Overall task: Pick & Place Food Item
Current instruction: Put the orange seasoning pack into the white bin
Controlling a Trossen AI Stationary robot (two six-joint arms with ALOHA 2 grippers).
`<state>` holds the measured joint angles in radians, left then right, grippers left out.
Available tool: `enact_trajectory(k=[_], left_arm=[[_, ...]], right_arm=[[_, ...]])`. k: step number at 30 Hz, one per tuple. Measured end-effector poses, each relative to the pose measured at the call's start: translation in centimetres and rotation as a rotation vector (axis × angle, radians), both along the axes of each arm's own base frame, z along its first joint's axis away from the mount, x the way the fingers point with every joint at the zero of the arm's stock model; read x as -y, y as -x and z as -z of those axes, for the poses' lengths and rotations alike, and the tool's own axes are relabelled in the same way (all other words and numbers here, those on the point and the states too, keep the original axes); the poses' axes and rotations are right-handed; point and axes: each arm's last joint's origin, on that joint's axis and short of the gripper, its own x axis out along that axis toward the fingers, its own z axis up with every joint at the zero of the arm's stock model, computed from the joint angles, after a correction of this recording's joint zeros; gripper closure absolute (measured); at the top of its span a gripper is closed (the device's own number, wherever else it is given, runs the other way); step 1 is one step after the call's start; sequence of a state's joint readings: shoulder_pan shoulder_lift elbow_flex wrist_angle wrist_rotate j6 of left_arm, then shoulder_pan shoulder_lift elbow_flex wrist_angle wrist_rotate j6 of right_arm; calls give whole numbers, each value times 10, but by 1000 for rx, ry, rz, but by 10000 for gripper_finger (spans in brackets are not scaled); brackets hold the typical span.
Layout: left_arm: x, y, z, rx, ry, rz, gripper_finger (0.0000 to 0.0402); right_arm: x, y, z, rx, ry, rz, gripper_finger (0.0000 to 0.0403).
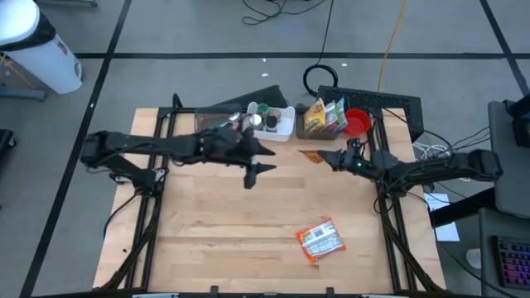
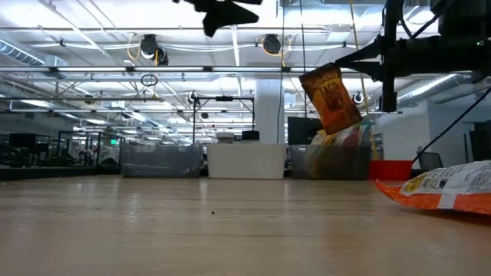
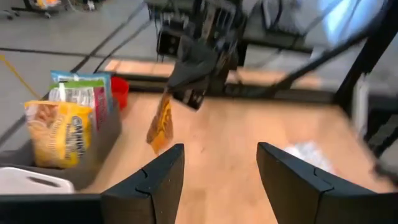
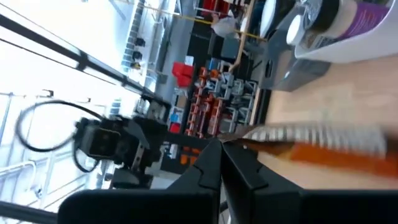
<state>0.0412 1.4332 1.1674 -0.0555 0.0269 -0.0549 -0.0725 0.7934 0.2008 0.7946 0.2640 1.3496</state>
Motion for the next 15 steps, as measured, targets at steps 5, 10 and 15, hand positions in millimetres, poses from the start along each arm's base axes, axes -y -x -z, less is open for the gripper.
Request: enact_trajectory(k=[5,10,15], left_arm=[[-9,-27,-18,-154,-92,24,194],[-17,-54,-24,-248,-127,56,194],[-21,-71,-32,-271,-148,66,194]], right_arm=[[-5,-7,-2,-17,4,-32,403],[-7,-18,-14,-16,39,-44,403],[-7,-25,-24,-10,77,-66,403]])
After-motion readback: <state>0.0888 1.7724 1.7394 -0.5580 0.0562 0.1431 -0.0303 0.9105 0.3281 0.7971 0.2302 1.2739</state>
